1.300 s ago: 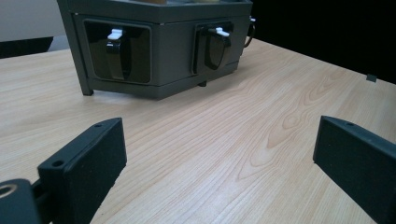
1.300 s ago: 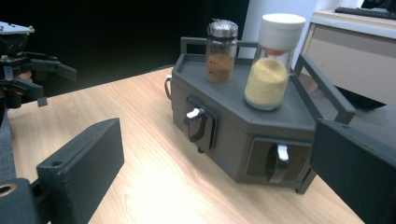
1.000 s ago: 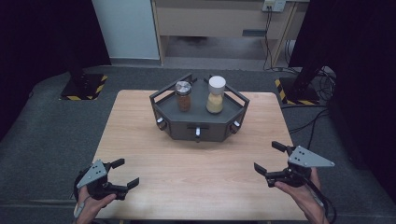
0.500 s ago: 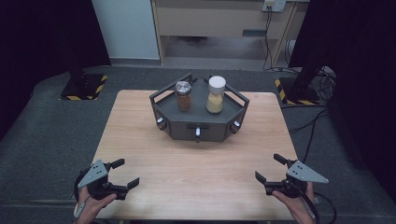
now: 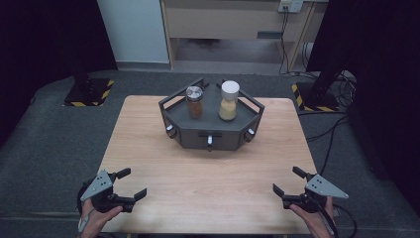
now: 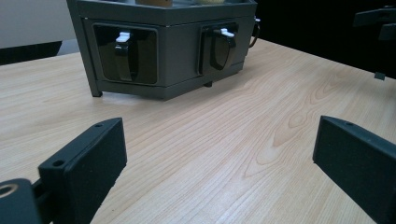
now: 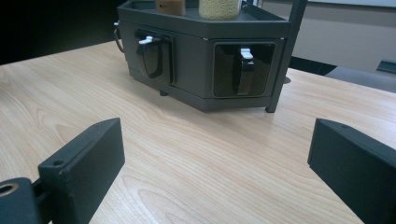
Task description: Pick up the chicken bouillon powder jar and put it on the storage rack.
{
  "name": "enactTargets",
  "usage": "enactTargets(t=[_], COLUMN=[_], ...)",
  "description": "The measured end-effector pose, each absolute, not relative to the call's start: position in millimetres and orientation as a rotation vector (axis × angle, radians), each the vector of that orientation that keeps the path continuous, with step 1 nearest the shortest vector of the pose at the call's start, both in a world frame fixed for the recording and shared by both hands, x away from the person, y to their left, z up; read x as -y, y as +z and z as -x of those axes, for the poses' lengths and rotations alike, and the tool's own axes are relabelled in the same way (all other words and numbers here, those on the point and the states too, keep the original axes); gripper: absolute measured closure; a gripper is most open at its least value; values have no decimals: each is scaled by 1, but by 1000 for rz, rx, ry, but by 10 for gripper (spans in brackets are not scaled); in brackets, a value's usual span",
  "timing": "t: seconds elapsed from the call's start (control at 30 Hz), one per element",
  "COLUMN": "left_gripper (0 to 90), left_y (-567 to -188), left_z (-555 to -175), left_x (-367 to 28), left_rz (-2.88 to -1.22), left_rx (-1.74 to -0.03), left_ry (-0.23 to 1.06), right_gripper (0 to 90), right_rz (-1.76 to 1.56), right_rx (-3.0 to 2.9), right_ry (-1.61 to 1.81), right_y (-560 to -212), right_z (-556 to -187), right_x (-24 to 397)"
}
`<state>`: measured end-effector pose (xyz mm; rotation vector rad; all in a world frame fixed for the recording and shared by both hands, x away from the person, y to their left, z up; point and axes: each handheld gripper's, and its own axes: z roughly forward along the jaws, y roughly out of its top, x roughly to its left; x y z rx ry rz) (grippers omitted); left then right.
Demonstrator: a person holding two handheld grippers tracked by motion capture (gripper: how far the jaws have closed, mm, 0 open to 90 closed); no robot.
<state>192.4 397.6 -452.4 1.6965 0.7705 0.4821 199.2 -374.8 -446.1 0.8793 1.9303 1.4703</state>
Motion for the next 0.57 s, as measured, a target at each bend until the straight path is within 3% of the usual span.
enactTargets(t=[0.57], left_gripper=[15], left_y=[-452], left_z=[-192], left_x=[-398], left_rz=[-1694], left_rx=[-766], left_ry=[489], right_gripper=[48], right_rz=[-890], right_rx=[-1926], right_ry=[1466], right_y=[-448], right_z=[-199], right_x=[375])
